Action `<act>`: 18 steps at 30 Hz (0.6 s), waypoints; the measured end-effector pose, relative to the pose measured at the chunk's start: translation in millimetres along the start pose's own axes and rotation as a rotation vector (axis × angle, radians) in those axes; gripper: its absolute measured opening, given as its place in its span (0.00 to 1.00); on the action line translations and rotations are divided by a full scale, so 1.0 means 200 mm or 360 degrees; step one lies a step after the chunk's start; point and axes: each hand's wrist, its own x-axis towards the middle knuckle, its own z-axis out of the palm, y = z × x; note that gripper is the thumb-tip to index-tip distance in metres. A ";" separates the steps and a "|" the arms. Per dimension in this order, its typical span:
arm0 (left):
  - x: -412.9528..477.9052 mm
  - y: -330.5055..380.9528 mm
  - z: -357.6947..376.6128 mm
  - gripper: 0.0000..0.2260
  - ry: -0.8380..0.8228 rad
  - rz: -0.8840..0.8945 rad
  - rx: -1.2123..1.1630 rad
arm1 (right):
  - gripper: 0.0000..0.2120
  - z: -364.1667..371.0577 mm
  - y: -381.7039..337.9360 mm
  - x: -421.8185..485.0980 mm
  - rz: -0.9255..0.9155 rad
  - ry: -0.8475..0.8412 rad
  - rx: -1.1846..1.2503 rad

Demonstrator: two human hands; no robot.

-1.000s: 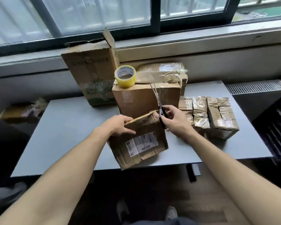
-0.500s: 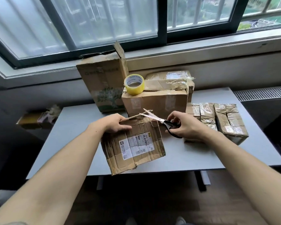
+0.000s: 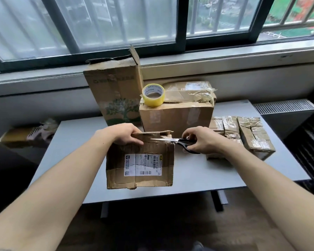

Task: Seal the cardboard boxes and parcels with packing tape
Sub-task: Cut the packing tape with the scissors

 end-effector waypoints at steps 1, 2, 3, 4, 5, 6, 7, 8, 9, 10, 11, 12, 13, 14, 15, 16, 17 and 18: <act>0.00 0.00 0.00 0.13 -0.0019 0.0011 0.0001 | 0.16 0.00 -0.01 0.00 -0.0008 -0.0008 0.0000; 0.00 0.00 0.00 0.13 -0.0041 0.0019 0.0011 | 0.16 0.01 -0.03 0.00 -0.0010 -0.0017 0.0000; 0.01 -0.01 0.00 0.13 -0.0062 0.0025 0.0025 | 0.16 0.01 -0.04 0.01 -0.0011 -0.0027 0.0000; 0.01 -0.01 0.00 0.13 -0.0078 0.0035 0.0041 | 0.16 0.01 -0.04 0.01 -0.0013 -0.0039 -0.0001; 0.02 -0.01 0.01 0.13 -0.0088 0.0052 0.0056 | 0.15 0.02 -0.05 0.01 -0.0019 -0.0050 -0.0002; 0.02 -0.01 0.01 0.12 -0.0096 0.0073 0.0070 | 0.14 0.02 -0.05 0.01 -0.0027 -0.0061 -0.0006; 0.02 -0.02 0.01 0.12 -0.0101 0.0087 0.0079 | 0.13 0.03 -0.06 0.01 -0.0034 -0.0067 -0.0009; 0.02 -0.02 0.02 0.12 -0.0100 0.0090 0.0081 | 0.12 0.03 -0.06 0.01 -0.0037 -0.0066 -0.0008; 0.02 -0.02 0.02 0.11 -0.0098 0.0090 0.0072 | 0.12 0.04 -0.06 0.02 -0.0034 -0.0062 -0.0006; 0.02 -0.02 0.03 0.11 -0.0096 0.0089 0.0052 | 0.11 0.05 -0.06 0.02 -0.0026 -0.0059 -0.0012; 0.01 -0.02 0.03 0.12 -0.0096 0.0089 0.0026 | 0.10 0.05 -0.05 0.03 -0.0017 -0.0061 -0.0021; 0.01 -0.03 0.04 0.13 -0.0100 0.0090 0.0003 | 0.10 0.05 -0.05 0.03 -0.0012 -0.0068 -0.0030; 0.01 -0.03 0.04 0.13 -0.0104 0.0090 -0.0017 | 0.09 0.06 -0.05 0.03 -0.0012 -0.0078 -0.0038; 0.01 -0.03 0.05 0.14 -0.0106 0.0093 -0.0034 | 0.09 0.06 -0.05 0.03 -0.0018 -0.0084 -0.0046; 0.02 -0.04 0.06 0.14 -0.0106 0.0100 -0.0051 | 0.09 0.06 -0.05 0.03 -0.0027 -0.0086 -0.0055; 0.02 -0.04 0.07 0.14 -0.0103 0.0110 -0.0069 | 0.09 0.06 -0.05 0.03 -0.0035 -0.0088 -0.0071; 0.02 -0.05 0.09 0.12 -0.0096 0.0120 -0.0084 | 0.09 0.06 -0.05 0.04 -0.0040 -0.0088 -0.0091; 0.03 -0.05 0.10 0.11 -0.0090 0.0127 -0.0099 | 0.10 0.06 -0.05 0.04 -0.0044 -0.0088 -0.0111</act>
